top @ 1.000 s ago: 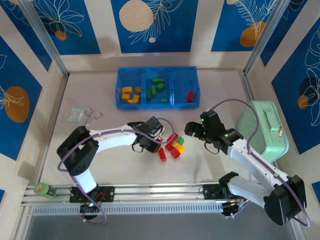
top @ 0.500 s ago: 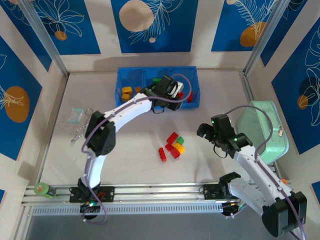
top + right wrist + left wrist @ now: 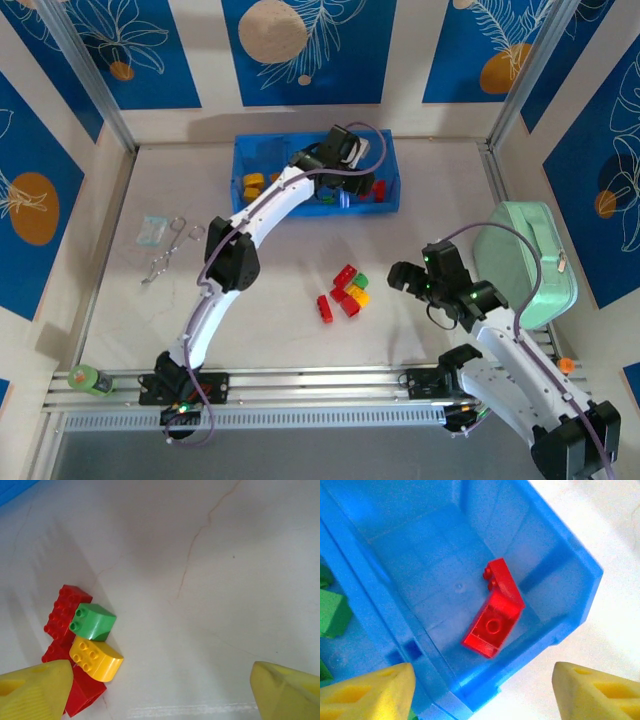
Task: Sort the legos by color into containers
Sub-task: Place the lego in the container, then pick up the lego from the bottom-center of the table.
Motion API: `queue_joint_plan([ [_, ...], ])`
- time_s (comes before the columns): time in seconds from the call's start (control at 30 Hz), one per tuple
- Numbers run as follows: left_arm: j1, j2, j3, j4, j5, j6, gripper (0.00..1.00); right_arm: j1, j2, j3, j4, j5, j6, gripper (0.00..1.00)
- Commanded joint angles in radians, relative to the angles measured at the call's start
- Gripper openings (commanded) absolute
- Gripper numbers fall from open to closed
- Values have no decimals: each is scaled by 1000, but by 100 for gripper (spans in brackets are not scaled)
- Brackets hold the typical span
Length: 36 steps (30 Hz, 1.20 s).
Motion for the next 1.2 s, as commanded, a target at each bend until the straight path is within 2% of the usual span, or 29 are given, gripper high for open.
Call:
queue_joint_plan([
  [0.0,5,-85,-2,-60,6,18,73,40,10,47,7,-2,-44,92],
  [0.07,-4,-165,-78,-45,5,20,73,68,27,62,20,-4,-65,93],
  [0.17,-22,-339,-290,44,9,16,73,138,68,87,67,-27,-125,93],
  [0.27,-28,-543,-562,162,24,-20,73,229,160,146,88,-66,-186,90],
  [0.37,-27,-740,-853,264,-1,-67,73,319,288,224,73,-90,-229,83],
  [0.57,-4,-1076,-1329,325,-65,-201,73,455,552,359,10,-95,-187,70],
  [0.7,15,-1265,-1569,317,-109,-301,73,524,700,421,-4,-90,-148,69],
  [0.93,16,-1461,-1758,241,-150,-375,73,577,933,514,-20,-86,-85,56],
  [1.17,15,-1517,-1793,206,-168,-379,72,598,1051,659,-121,18,-53,25],
])
